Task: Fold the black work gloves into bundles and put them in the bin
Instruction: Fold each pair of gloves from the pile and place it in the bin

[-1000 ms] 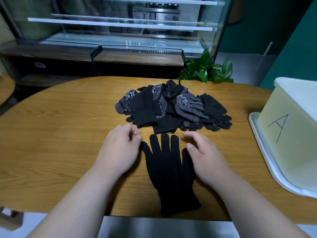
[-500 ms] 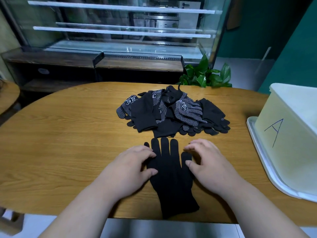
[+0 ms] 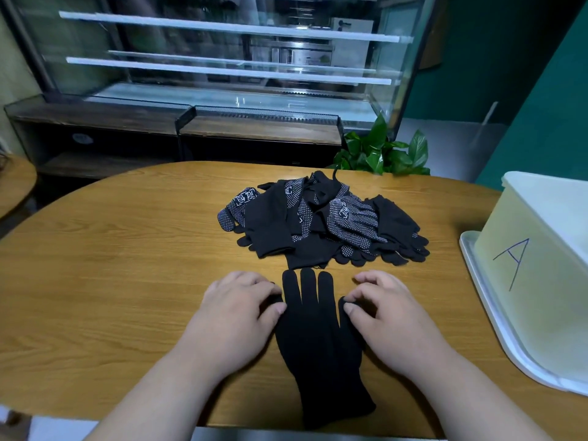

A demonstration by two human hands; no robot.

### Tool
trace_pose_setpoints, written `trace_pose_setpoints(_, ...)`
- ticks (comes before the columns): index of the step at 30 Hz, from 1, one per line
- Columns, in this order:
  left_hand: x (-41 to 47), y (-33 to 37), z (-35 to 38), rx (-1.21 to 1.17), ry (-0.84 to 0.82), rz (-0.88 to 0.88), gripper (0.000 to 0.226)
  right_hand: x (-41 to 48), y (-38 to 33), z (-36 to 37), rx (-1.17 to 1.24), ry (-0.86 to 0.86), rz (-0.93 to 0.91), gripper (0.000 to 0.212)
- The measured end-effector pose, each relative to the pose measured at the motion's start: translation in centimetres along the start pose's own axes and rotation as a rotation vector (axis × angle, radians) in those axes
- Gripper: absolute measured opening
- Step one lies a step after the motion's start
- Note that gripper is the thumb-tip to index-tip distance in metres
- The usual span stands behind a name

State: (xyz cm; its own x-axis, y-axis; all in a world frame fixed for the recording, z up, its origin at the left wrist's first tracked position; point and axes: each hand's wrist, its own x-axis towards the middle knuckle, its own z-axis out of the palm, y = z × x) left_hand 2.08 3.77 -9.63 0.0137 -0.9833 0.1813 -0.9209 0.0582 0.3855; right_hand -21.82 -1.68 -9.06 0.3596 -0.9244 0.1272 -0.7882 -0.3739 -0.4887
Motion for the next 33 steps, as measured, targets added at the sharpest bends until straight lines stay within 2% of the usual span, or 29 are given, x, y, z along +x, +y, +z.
trace_pose_setpoints(3,0.3,0.3,-0.4,-0.087,0.049,-0.028,0.04,0.2,0.1,-0.3,0.106,0.025,0.048,0.008)
trace_pose_setpoints(6,0.7,0.4,-0.6,-0.143,0.098,-0.017,0.03,1.4,-0.1,-0.9,0.14,0.143,0.086,0.008)
trace_pose_setpoints(9,1.2,1.1,-0.9,-0.184,0.108,-0.011,0.028,3.6,-1.1,-1.5,0.115,0.215,0.112,0.025)
trace_pose_setpoints(12,1.4,1.6,-1.0,-0.196,0.09,-0.001,0.028,6.6,-2.7,-1.9,0.024,0.186,0.113,0.052)
trace_pose_setpoints(14,1.4,1.7,-1.0,-0.21,0.1,0.001,0.028,8.6,-3.8,-2.0,-0.033,0.174,0.094,0.061)
trace_pose_setpoints(17,1.5,1.7,-0.9,-0.233,0.117,0.006,0.026,11.1,-4.7,-1.8,-0.184,0.188,0.045,0.055)
trace_pose_setpoints(20,1.4,1.8,-0.9,-0.249,0.106,0.008,0.025,12.6,-4.9,-1.5,-0.28,0.208,0.074,0.029)
trace_pose_setpoints(22,1.4,1.8,-1.2,-0.272,0.115,0.004,0.023,12.7,-4.9,-1.8,-0.262,0.259,0.099,0.015)
trace_pose_setpoints(24,1.4,1.7,-1.3,-0.303,0.114,-0.01,0.02,11.9,-5.1,-2.6,-0.088,0.354,0.142,0.007)
trace_pose_setpoints(27,1.4,1.9,-1.4,-0.384,0.098,-0.019,0.023,9.5,-5.7,-4.3,0.379,0.453,0.251,0.012)
trace_pose_setpoints(30,1.5,2.6,-1.4,-0.584,0.079,-0.098,0.045,6.7,-7.3,-5.8,0.864,0.425,0.391,0.012)
trace_pose_setpoints(33,1.3,3.6,-1.6,-1.025,-0.038,-0.155,0.077,4.3,-8.3,-6.6,1.047,0.293,0.508,0.012)
